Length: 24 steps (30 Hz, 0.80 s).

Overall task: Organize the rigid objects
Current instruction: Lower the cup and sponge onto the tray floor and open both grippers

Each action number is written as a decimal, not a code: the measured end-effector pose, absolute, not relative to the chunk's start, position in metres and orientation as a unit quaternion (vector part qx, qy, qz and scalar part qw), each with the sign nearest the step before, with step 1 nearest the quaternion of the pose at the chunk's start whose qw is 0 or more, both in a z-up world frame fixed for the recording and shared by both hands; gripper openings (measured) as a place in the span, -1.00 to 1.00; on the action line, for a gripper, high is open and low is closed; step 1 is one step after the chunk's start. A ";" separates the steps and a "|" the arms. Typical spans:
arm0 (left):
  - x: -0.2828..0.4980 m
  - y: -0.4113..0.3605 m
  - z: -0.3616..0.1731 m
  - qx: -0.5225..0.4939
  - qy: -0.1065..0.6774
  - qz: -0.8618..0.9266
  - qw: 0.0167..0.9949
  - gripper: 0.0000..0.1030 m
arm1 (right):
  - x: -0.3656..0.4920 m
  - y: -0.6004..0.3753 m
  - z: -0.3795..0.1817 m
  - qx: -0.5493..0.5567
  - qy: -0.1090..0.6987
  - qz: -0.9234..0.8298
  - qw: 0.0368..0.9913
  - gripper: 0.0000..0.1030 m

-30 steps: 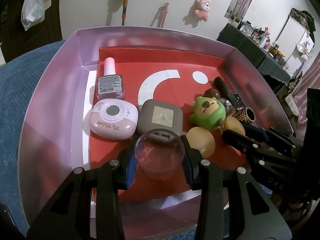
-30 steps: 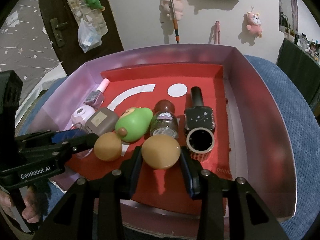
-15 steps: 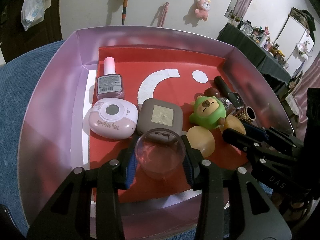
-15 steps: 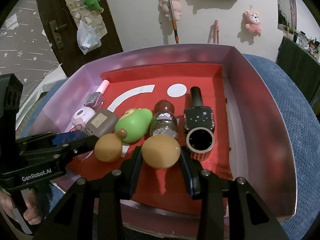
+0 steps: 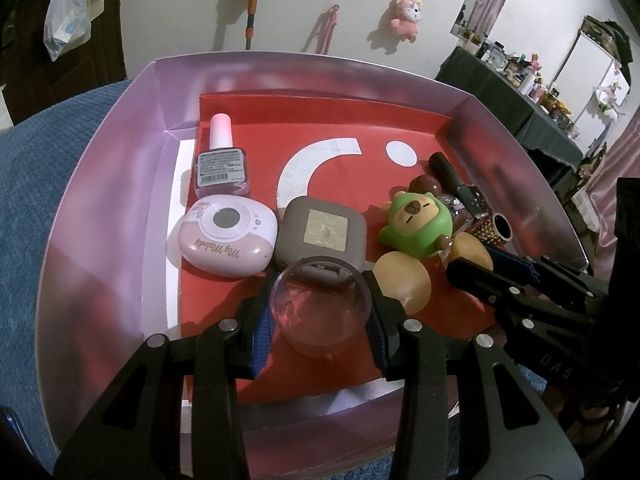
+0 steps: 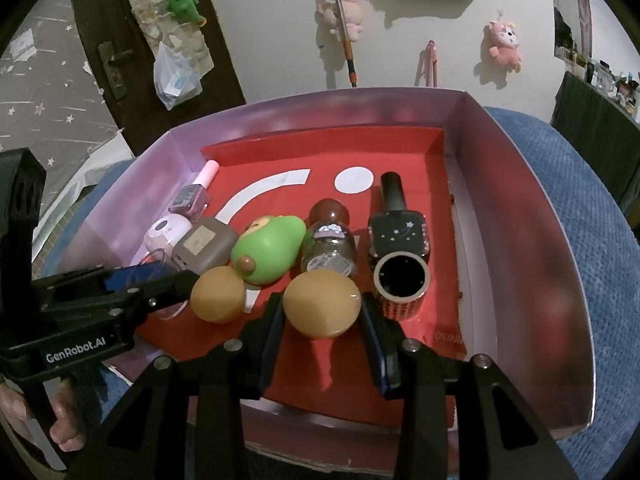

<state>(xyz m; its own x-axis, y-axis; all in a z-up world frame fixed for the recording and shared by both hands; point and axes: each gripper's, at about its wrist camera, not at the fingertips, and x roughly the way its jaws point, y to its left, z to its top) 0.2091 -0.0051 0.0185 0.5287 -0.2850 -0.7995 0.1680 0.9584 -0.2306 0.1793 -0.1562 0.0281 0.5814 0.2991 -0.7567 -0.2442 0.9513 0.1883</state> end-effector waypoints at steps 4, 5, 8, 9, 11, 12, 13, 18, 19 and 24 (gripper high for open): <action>0.210 -0.006 0.018 -0.063 0.468 -0.130 0.872 -0.26 | 0.179 -0.157 0.029 0.030 0.430 0.147 0.891 -0.22; 0.210 -0.006 0.017 -0.062 0.468 -0.130 0.872 -0.26 | 0.178 -0.157 0.029 0.029 0.429 0.144 0.891 -0.22; 0.210 -0.007 0.017 -0.057 0.467 -0.128 0.873 -0.26 | 0.178 -0.158 0.030 0.027 0.427 0.136 0.894 -0.22; 0.210 -0.007 0.017 -0.055 0.467 -0.126 0.873 -0.26 | 0.177 -0.158 0.030 0.026 0.427 0.135 0.894 -0.22; 0.209 -0.007 0.017 -0.051 0.467 -0.121 0.874 -0.26 | 0.176 -0.157 0.031 0.024 0.427 0.135 0.894 -0.22; 0.208 -0.006 0.018 -0.051 0.467 -0.119 0.875 -0.26 | 0.176 -0.157 0.031 0.024 0.427 0.136 0.894 -0.22; 0.208 -0.005 0.018 -0.053 0.466 -0.118 0.875 -0.26 | 0.175 -0.158 0.031 0.024 0.427 0.136 0.893 -0.21; 0.205 -0.001 0.018 -0.059 0.467 -0.112 0.875 -0.26 | 0.170 -0.159 0.033 0.027 0.422 0.140 0.895 -0.07; 0.204 -0.002 0.018 -0.059 0.467 -0.112 0.875 -0.25 | 0.169 -0.157 0.033 0.025 0.421 0.141 0.895 -0.02; 0.198 0.000 0.021 -0.062 0.468 -0.109 0.875 0.13 | 0.165 -0.156 0.036 0.024 0.417 0.139 0.898 0.00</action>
